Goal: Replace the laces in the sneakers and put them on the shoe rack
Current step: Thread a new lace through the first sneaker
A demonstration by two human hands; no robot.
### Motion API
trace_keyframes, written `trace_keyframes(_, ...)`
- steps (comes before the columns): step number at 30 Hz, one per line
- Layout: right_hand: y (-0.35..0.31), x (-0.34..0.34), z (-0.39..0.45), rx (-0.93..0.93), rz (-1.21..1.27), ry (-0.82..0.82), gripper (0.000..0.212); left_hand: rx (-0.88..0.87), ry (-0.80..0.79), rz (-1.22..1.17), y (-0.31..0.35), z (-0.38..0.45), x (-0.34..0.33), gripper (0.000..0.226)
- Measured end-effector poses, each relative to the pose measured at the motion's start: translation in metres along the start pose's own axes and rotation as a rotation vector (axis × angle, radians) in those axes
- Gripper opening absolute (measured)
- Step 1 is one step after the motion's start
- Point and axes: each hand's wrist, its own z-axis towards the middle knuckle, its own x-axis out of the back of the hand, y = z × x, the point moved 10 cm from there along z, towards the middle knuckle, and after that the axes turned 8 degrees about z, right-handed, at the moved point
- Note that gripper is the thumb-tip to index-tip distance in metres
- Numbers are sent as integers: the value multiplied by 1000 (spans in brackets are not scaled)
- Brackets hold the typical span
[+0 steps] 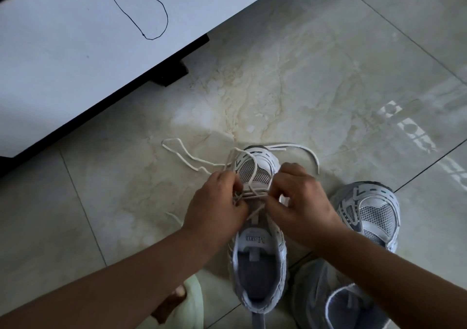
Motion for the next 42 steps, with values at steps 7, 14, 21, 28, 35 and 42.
trace_keyframes(7, 44, 74, -15, -268, -331, 157, 20, 46, 19, 18, -10, 4, 4, 12)
trace_keyframes(14, 43, 33, -19, -321, -501, -74, 33, -2, 34, 23, -5, 3, 4, 13)
trace_keyframes(21, 2, -16, 5, -24, -339, -110, 20, -14, 52, -47, -3, 4, 3, 15)
trace_keyframes(28, 13, 5, 2, -39, -566, -113, 18, -46, 101, -43, -6, 8, 13, 10)
trace_keyframes(35, 58, 34, -26, -301, -518, -153, 11, -3, 172, -21, -14, 13, 24, 10)
trace_keyframes(42, 11, -9, 11, -111, -262, -150, 39, 0, 129, -24, -11, 13, 22, 12)
